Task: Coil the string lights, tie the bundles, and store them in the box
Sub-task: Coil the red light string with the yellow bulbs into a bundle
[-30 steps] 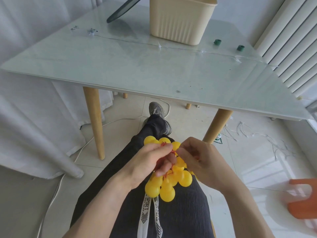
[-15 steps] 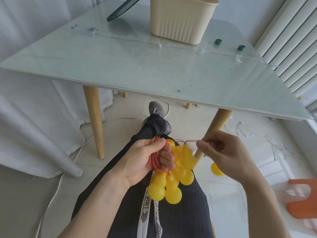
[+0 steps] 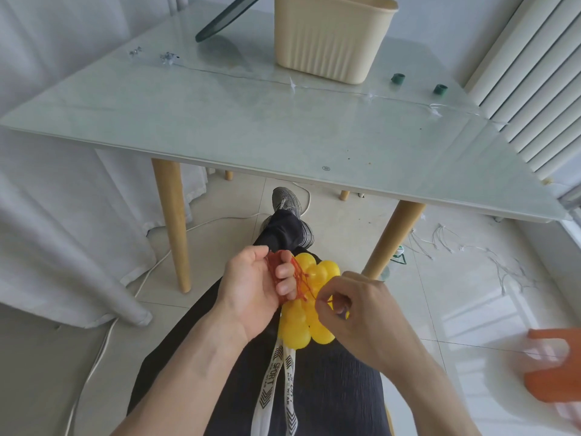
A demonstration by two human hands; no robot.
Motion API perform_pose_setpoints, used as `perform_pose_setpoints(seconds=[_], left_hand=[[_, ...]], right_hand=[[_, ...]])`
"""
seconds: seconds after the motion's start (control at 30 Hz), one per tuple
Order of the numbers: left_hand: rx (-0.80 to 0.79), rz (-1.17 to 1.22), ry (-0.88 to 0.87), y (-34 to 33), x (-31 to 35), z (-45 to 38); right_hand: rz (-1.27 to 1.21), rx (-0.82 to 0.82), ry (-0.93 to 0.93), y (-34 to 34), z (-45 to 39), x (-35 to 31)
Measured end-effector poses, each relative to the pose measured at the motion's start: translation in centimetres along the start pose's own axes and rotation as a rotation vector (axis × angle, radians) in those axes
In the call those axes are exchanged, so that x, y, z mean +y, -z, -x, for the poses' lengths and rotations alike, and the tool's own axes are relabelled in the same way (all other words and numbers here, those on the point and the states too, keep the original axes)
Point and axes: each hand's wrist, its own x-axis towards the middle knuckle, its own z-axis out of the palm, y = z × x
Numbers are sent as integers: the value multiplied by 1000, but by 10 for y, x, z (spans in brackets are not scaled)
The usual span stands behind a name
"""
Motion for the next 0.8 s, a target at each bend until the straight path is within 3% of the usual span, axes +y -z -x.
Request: perform_pose_setpoints(seconds=[0.33,0.53,0.7,0.8], left_hand=[[-93,-157,-248,-5,-10,-2],[-54,-631,-259,2,-25,-2],[-73,-980,-257,-4,-17,2],[-90,-1136,-239,-4,-15,6]], right_hand=[[46,-31,65,-3,5,-2],[-47,11,138,8,-7,-14],[-98,29,66,12,-16,-15],[-102,-42,28,13,-17,-13]])
